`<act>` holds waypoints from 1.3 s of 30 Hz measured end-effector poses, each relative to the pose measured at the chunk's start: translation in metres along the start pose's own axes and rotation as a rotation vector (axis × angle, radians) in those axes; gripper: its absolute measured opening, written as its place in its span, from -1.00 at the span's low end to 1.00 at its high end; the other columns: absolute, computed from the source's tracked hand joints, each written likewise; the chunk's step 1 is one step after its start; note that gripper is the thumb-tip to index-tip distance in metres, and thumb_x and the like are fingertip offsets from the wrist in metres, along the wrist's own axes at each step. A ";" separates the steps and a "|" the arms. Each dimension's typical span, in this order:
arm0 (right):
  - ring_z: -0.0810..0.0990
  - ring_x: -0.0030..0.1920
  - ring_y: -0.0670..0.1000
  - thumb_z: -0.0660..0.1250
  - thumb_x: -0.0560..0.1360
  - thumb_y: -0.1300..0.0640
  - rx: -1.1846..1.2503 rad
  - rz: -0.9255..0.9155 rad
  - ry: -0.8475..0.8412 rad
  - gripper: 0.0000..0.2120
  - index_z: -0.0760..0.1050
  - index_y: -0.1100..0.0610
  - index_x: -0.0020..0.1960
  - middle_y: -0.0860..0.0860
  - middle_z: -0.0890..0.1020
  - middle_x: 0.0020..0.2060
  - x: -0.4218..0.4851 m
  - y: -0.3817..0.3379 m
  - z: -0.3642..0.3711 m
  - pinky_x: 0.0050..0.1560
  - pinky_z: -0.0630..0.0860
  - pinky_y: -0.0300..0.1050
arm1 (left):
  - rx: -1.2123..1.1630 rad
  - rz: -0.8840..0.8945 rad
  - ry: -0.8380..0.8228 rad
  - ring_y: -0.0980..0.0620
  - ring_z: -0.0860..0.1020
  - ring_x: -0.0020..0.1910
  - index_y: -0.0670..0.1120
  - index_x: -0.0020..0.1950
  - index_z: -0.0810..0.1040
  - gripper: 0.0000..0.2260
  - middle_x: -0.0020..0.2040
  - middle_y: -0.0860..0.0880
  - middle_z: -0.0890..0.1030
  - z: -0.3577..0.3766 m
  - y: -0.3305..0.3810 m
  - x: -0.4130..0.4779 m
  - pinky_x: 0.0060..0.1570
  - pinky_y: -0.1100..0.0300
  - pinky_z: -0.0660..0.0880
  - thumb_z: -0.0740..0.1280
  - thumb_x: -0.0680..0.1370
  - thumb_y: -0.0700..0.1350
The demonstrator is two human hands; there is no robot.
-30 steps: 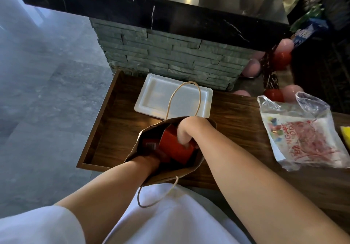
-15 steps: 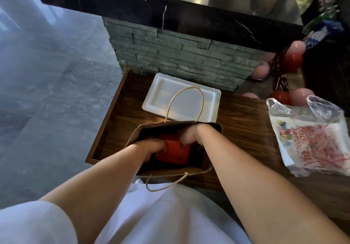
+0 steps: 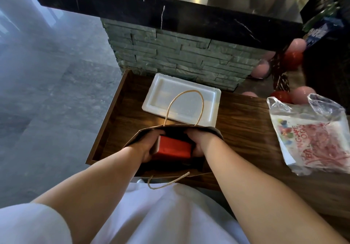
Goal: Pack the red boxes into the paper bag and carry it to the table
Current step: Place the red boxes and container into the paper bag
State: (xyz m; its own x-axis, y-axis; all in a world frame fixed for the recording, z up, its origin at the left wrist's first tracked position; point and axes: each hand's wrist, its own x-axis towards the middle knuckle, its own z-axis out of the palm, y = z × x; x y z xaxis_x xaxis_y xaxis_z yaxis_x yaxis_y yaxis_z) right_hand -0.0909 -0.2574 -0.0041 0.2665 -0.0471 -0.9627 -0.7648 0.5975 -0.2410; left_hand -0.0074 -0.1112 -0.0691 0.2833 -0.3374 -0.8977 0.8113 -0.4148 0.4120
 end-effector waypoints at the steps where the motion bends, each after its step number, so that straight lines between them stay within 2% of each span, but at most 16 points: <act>1: 0.56 -0.24 0.14 0.22 0.60 0.04 0.010 -0.002 -0.002 -0.82 0.43 0.12 -0.12 0.13 0.57 -0.20 0.001 0.000 0.000 -0.22 0.50 0.10 | 0.000 0.009 -0.005 -0.07 0.64 -0.45 -0.10 -0.08 0.54 -0.81 -0.41 -0.12 0.65 0.000 0.000 0.000 -0.25 0.13 0.58 0.37 0.45 0.01; 4: 0.56 -0.24 0.14 0.21 0.61 0.12 0.025 0.000 -0.004 -0.84 0.42 0.15 -0.12 0.16 0.56 -0.20 0.004 0.000 -0.001 -0.25 0.50 0.08 | 0.010 -0.033 -0.057 -0.12 0.61 -0.31 -0.10 -0.04 0.51 -0.81 -0.26 -0.17 0.61 0.003 0.001 -0.005 -0.24 0.09 0.58 0.40 0.44 -0.05; 7: 0.57 -0.14 0.15 0.19 0.61 0.18 0.013 0.006 -0.022 -0.88 0.42 0.19 -0.06 0.18 0.55 -0.18 0.008 0.000 -0.005 -0.03 0.48 0.09 | -0.007 -0.001 -0.098 -0.11 0.58 -0.26 -0.12 -0.05 0.51 -0.90 -0.22 -0.18 0.59 0.007 0.003 -0.009 -0.23 0.06 0.56 0.37 0.47 -0.15; 10: 0.56 -0.08 0.17 0.19 0.60 0.17 -0.057 0.048 -0.058 -0.91 0.42 0.19 0.01 0.19 0.54 -0.14 0.009 0.000 -0.006 0.11 0.41 0.15 | -0.039 0.058 -0.133 -0.13 0.60 -0.20 -0.14 0.06 0.53 -0.84 -0.14 -0.20 0.62 0.011 0.005 -0.015 -0.18 0.02 0.55 0.35 0.49 -0.24; 14: 0.42 0.29 0.23 0.23 0.58 0.16 -0.156 0.061 -0.104 -0.67 0.33 0.12 0.34 0.19 0.50 0.04 0.010 0.000 -0.010 0.34 0.28 0.27 | -0.030 0.042 -0.121 -0.17 0.61 -0.16 -0.15 0.14 0.54 -0.77 -0.11 -0.22 0.64 0.013 0.008 -0.018 -0.10 0.01 0.56 0.36 0.49 -0.23; 16: 0.36 0.38 0.22 0.21 0.59 0.22 -0.149 0.042 -0.130 -0.61 0.30 0.13 0.40 0.19 0.52 0.05 0.008 0.002 -0.009 0.37 0.27 0.22 | 0.002 0.057 -0.080 -0.18 0.61 -0.11 -0.16 0.22 0.53 -0.68 -0.07 -0.21 0.64 0.013 0.005 -0.016 0.02 -0.06 0.56 0.38 0.47 -0.24; 19: 0.34 0.41 0.21 0.13 0.60 0.34 -0.110 -0.014 -0.172 -0.59 0.28 0.16 0.43 0.21 0.44 0.34 0.011 0.005 -0.008 0.34 0.28 0.20 | 0.022 0.063 -0.002 -0.19 0.61 0.04 -0.14 0.29 0.51 -0.64 0.05 -0.22 0.64 0.010 0.002 -0.015 0.21 -0.14 0.51 0.38 0.49 -0.21; 21: 0.35 0.40 0.19 0.10 0.60 0.37 -0.128 -0.029 -0.169 -0.58 0.29 0.15 0.43 0.20 0.39 0.40 0.014 0.008 -0.005 0.30 0.32 0.15 | -0.001 0.048 0.048 -0.18 0.63 0.00 -0.12 0.27 0.52 -0.70 0.04 -0.22 0.66 0.009 0.001 -0.014 0.15 -0.13 0.55 0.35 0.54 -0.13; 23: 0.39 0.39 0.16 0.08 0.59 0.41 -0.171 -0.050 -0.134 -0.57 0.31 0.16 0.42 0.18 0.41 0.39 0.016 0.010 0.001 0.19 0.39 0.07 | -0.017 0.054 0.114 -0.19 0.66 -0.05 -0.12 0.23 0.54 -0.74 0.00 -0.21 0.68 0.008 0.001 -0.013 0.07 -0.13 0.59 0.29 0.59 -0.06; 25: 0.42 0.37 0.14 0.06 0.59 0.43 -0.194 -0.060 -0.090 -0.58 0.33 0.18 0.40 0.18 0.44 0.38 0.018 0.011 0.007 0.14 0.42 0.02 | -0.018 0.071 0.206 -0.23 0.66 0.03 -0.11 0.19 0.57 -0.70 0.06 -0.23 0.68 0.008 0.002 -0.011 0.13 -0.19 0.57 0.21 0.61 0.03; 27: 0.44 0.35 0.14 0.07 0.59 0.41 -0.173 -0.070 -0.067 -0.59 0.34 0.18 0.40 0.19 0.45 0.36 0.020 0.011 0.011 0.13 0.44 0.01 | 0.007 0.106 0.308 -0.23 0.65 0.05 -0.10 0.17 0.60 -0.65 0.08 -0.23 0.68 0.008 0.004 -0.013 0.17 -0.17 0.55 0.16 0.61 0.08; 31: 0.46 0.33 0.14 0.09 0.58 0.40 -0.110 -0.088 -0.050 -0.60 0.35 0.18 0.38 0.17 0.54 0.24 0.021 0.012 0.017 0.08 0.46 0.03 | 0.121 0.172 0.432 -0.22 0.57 0.19 -0.17 0.28 0.54 -0.63 0.21 -0.26 0.60 0.012 0.010 -0.013 0.28 -0.06 0.46 0.06 0.65 -0.05; 34: 0.46 0.32 0.17 0.10 0.57 0.38 -0.111 -0.102 -0.031 -0.62 0.37 0.20 0.35 0.18 0.56 0.13 0.023 0.013 0.018 0.07 0.47 0.03 | 0.178 0.209 0.442 -0.21 0.56 0.21 -0.17 0.30 0.53 -0.66 0.24 -0.24 0.59 0.012 0.014 -0.012 0.22 0.00 0.48 0.12 0.64 -0.06; 36: 0.47 0.31 0.19 0.12 0.57 0.35 -0.131 -0.102 -0.015 -0.64 0.39 0.21 0.34 0.18 0.57 0.10 0.024 0.013 0.018 0.14 0.47 0.05 | 0.246 0.239 0.454 -0.20 0.56 0.19 -0.16 0.27 0.55 -0.70 0.22 -0.22 0.60 0.012 0.020 -0.012 0.22 0.01 0.48 0.18 0.62 -0.09; 37: 0.50 0.28 0.19 0.14 0.57 0.33 -0.137 -0.098 -0.005 -0.66 0.41 0.21 0.32 0.18 0.58 0.12 0.025 0.011 0.016 0.18 0.46 0.05 | 0.316 0.253 0.455 -0.20 0.55 0.22 -0.17 0.27 0.55 -0.71 0.24 -0.22 0.59 0.012 0.023 -0.011 0.27 -0.01 0.45 0.20 0.61 -0.11; 39: 0.56 0.09 0.14 0.16 0.58 0.27 -0.160 -0.102 0.002 -0.74 0.45 0.17 0.24 0.15 0.60 -0.03 0.024 0.008 0.015 0.11 0.49 0.00 | 0.557 0.280 0.450 -0.20 0.50 0.30 -0.18 0.32 0.51 -0.69 0.29 -0.22 0.56 0.014 0.027 -0.011 0.36 -0.01 0.38 0.22 0.60 -0.15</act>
State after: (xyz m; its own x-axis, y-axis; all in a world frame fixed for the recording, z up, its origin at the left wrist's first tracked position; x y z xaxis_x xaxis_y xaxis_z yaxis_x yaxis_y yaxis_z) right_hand -0.0818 -0.2417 -0.0268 0.3468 -0.1028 -0.9323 -0.8174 0.4544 -0.3542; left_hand 0.0039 -0.1305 -0.0463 0.7179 -0.1652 -0.6763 0.3353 -0.7692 0.5439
